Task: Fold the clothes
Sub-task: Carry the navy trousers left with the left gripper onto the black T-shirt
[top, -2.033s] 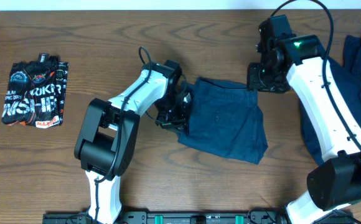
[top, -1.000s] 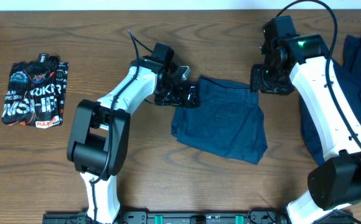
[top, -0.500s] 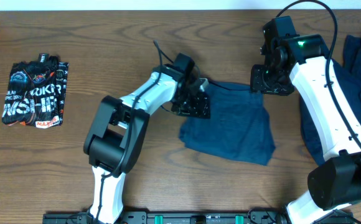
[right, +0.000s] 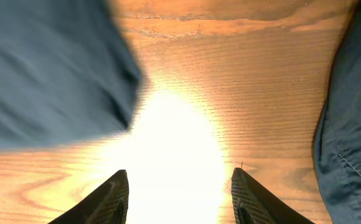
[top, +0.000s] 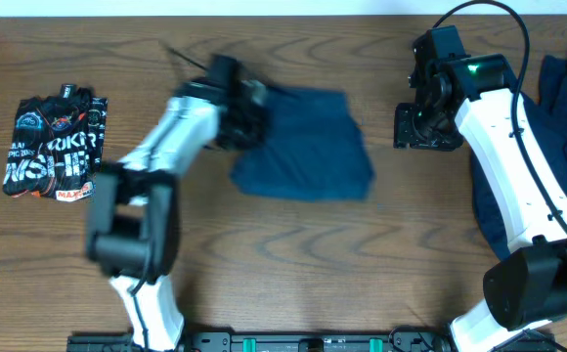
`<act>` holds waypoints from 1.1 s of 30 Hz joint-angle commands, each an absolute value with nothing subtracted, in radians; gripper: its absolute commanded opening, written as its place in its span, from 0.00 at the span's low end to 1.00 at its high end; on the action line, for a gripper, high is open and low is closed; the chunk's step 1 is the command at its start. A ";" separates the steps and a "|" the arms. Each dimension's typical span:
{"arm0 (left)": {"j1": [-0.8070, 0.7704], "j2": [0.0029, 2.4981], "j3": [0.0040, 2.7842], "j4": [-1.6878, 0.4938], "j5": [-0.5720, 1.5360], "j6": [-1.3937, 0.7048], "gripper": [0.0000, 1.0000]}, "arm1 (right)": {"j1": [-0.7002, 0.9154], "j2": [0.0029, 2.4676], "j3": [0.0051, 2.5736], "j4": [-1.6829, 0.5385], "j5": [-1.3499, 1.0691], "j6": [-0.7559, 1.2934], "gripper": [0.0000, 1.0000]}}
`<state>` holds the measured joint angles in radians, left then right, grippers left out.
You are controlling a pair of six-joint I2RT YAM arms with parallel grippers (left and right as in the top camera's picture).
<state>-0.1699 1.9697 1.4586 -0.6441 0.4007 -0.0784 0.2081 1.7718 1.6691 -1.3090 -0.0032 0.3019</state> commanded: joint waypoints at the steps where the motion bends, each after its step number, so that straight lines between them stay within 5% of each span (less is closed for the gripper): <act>1: -0.059 1.839 1.486 -0.623 0.198 -0.083 0.06 | 0.202 1.763 1.680 -1.309 0.004 0.283 0.51; 18: 0.421 1.723 1.486 -0.356 0.160 -0.062 0.06 | 0.202 1.763 1.680 -1.310 0.004 0.283 0.52; 33: 0.485 1.763 1.481 -0.389 0.348 -0.092 0.06 | 0.202 1.763 1.680 -1.299 0.002 0.284 0.52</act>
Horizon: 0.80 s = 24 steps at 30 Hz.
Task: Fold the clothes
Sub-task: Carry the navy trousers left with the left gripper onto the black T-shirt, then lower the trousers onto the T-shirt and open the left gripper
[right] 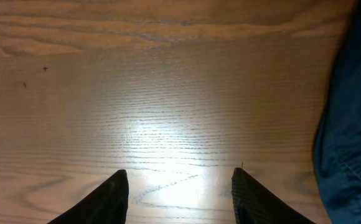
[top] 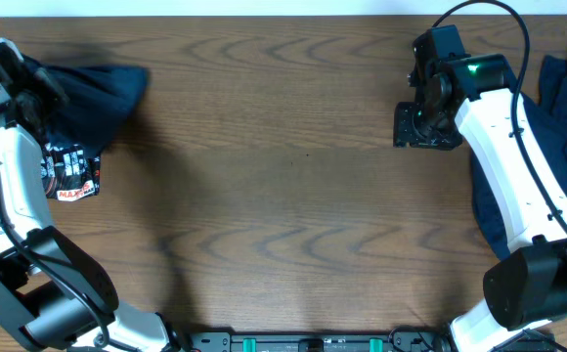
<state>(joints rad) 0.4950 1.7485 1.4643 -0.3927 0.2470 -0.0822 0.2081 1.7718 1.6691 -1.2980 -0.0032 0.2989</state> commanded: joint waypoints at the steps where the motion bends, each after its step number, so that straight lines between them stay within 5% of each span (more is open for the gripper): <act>1: 0.479 1.767 1.481 -0.391 0.364 -0.092 0.06 | 0.202 1.763 1.680 -1.299 0.002 0.284 0.52; 24: 0.438 2.017 1.474 -0.469 0.434 -0.087 0.06 | 0.203 1.763 1.680 -1.301 -0.001 0.283 0.52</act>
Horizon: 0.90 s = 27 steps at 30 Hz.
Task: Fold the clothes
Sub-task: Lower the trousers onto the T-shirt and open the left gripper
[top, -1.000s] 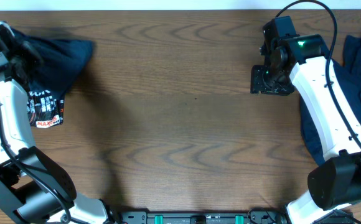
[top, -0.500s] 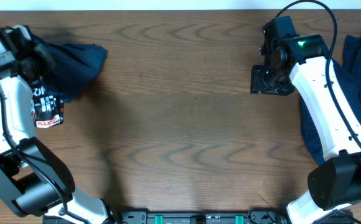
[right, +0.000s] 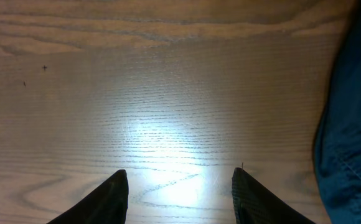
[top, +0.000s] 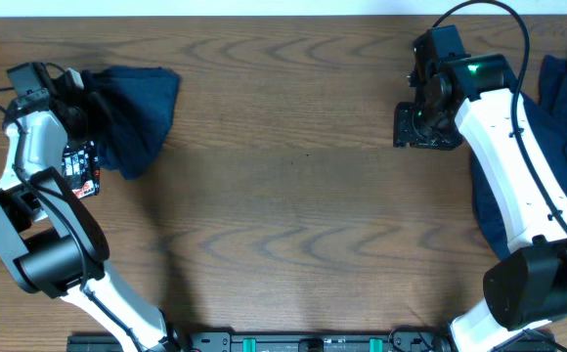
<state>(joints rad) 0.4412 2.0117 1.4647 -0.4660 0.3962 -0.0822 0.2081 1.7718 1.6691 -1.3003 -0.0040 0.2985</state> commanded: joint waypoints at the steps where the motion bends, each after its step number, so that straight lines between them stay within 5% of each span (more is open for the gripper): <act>1: 0.440 2.012 1.474 -0.466 0.434 -0.087 0.06 | 0.203 1.763 1.680 -1.301 -0.001 0.283 0.52; 11: 0.456 1.841 1.486 -0.464 0.457 -0.014 0.06 | 0.202 1.763 1.680 -1.295 -0.001 0.283 0.53; 16: 0.509 1.735 1.487 -0.470 0.221 -0.008 0.06 | 0.202 1.763 1.680 -1.299 -0.001 0.282 0.53; 23: 0.652 1.803 1.483 -0.466 0.198 -0.023 0.10 | 0.202 1.763 1.680 -1.299 -0.001 0.282 0.53; 25: 0.674 1.847 1.483 -0.471 0.208 -0.028 0.26 | 0.202 1.763 1.680 -1.299 -0.001 0.282 0.53; 27: 0.691 1.895 1.483 -0.492 0.255 -0.028 0.66 | 0.202 1.763 1.680 -1.298 -0.001 0.282 0.53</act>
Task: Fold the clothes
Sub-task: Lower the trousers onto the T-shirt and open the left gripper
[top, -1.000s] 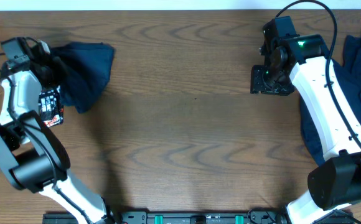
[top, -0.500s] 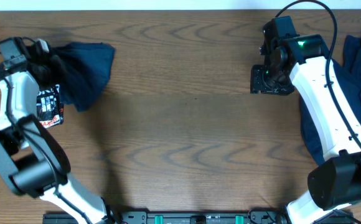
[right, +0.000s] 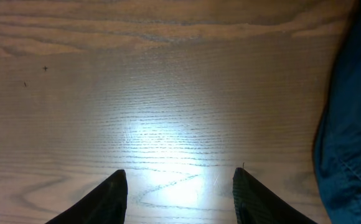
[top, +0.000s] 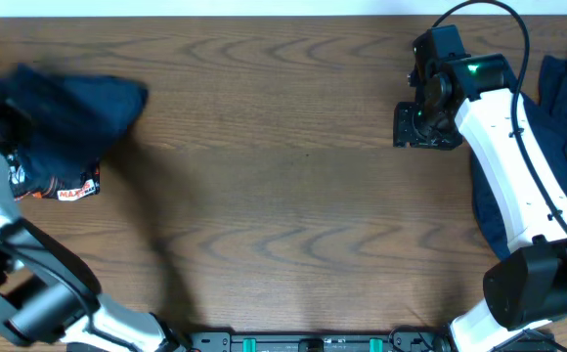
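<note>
A dark blue garment [top: 68, 106], bunched and blurred, hangs at the table's far left over a folded printed black garment [top: 57, 182]. My left gripper is at the frame's left edge, blurred, with the blue cloth trailing from it; its jaws are hidden. My right gripper [top: 425, 135] hovers open over bare wood at the back right, and its fingertips [right: 115, 186] have nothing between them. A heap of unfolded blue clothes [top: 557, 147] lies along the right edge, its hem [right: 348, 124] showing in the right wrist view.
The brown wooden table [top: 293, 205] fills the overhead view. The right arm's white links [top: 518, 166] reach over the blue heap. The arm bases stand at the front edge.
The left arm has swung further left, to the frame's edge, and the blue garment has moved left with it, now covering more of the printed garment. The right arm has not moved.
The left gripper was at the folded blue garment in the table's middle. Then the garment was at the far left over the printed one, then slightly right of it hanging from the gripper, and now it is back over it. The right gripper stayed open and still.
</note>
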`<act>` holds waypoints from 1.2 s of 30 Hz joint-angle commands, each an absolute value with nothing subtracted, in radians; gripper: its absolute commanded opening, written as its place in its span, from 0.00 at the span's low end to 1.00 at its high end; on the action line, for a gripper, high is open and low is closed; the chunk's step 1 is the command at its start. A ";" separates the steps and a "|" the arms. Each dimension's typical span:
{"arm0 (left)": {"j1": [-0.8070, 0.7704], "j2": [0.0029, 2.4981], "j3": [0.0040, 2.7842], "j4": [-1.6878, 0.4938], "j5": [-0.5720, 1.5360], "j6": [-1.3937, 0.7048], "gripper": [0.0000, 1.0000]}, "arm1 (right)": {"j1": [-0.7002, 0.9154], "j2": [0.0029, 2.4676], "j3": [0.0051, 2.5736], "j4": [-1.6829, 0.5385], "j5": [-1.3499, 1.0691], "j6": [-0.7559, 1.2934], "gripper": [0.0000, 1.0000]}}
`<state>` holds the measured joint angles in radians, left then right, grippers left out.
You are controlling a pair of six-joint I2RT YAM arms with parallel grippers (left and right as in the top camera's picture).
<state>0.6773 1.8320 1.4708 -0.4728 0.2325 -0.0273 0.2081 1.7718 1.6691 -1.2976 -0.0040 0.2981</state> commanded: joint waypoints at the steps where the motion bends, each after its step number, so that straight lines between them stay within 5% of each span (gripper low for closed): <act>1: 0.697 1.916 1.483 -0.502 0.289 -0.028 0.91 | 0.202 1.763 1.680 -1.298 -0.001 0.282 0.53; 2: 0.702 1.939 1.483 -0.517 0.334 -0.028 0.98 | 0.202 1.763 1.680 -1.298 -0.001 0.282 0.53; 12: 0.711 1.863 1.483 -0.508 0.517 -0.062 0.98 | 0.202 1.763 1.680 -1.293 -0.001 0.283 0.54; 24: 0.710 1.615 1.483 -0.594 0.407 -0.126 0.98 | 0.202 1.763 1.680 -1.294 -0.001 0.283 0.54; 36: 0.704 1.877 1.483 -0.597 0.375 -0.136 0.98 | 0.204 1.763 1.680 -1.295 -0.008 0.284 0.54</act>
